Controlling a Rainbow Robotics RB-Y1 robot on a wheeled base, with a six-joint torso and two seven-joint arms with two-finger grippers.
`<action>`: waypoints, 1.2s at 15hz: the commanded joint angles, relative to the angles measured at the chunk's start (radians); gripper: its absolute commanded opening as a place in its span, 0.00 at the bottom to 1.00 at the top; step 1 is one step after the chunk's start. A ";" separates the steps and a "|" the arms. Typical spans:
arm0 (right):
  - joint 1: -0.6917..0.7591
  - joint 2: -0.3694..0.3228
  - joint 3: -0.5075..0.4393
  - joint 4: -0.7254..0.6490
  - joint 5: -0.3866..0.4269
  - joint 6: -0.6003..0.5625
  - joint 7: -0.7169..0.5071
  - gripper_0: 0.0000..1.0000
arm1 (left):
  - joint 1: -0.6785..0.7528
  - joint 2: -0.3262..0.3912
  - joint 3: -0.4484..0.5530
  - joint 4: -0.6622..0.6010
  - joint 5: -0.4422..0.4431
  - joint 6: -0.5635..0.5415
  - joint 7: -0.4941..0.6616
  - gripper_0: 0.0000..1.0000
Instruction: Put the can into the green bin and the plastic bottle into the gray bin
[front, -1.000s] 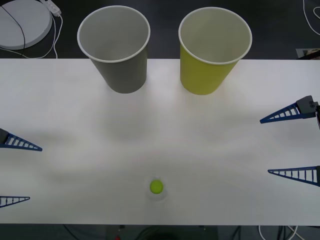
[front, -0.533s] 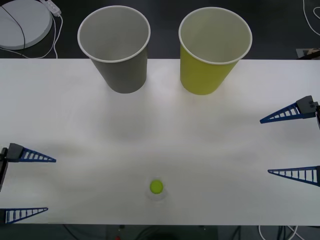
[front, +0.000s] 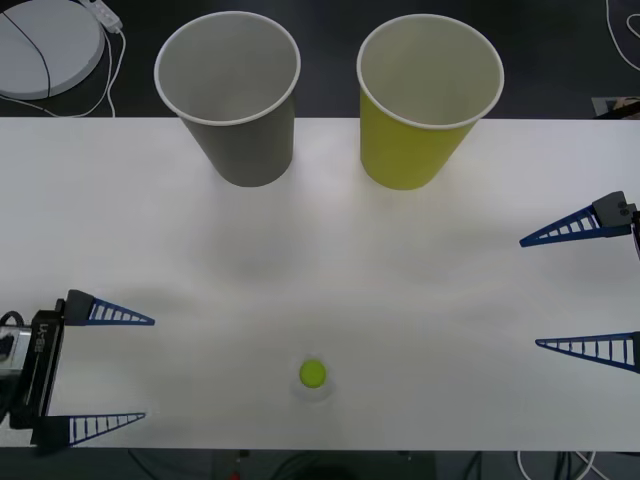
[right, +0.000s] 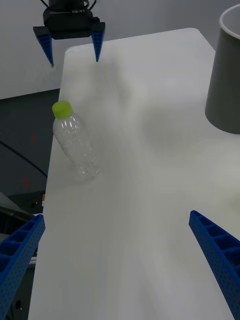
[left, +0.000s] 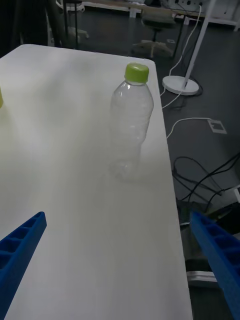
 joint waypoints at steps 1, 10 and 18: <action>0.000 0.000 0.000 0.000 0.000 0.000 0.000 1.00 | 0.002 -0.090 0.000 -0.044 -0.083 0.006 0.011 1.00; 0.000 0.000 0.000 0.000 0.000 0.000 0.000 1.00 | -0.013 -0.213 -0.124 -0.090 -0.183 0.095 0.034 1.00; 0.000 0.000 0.000 0.000 0.000 0.000 0.000 1.00 | -0.028 -0.243 -0.244 -0.090 -0.189 0.186 0.034 1.00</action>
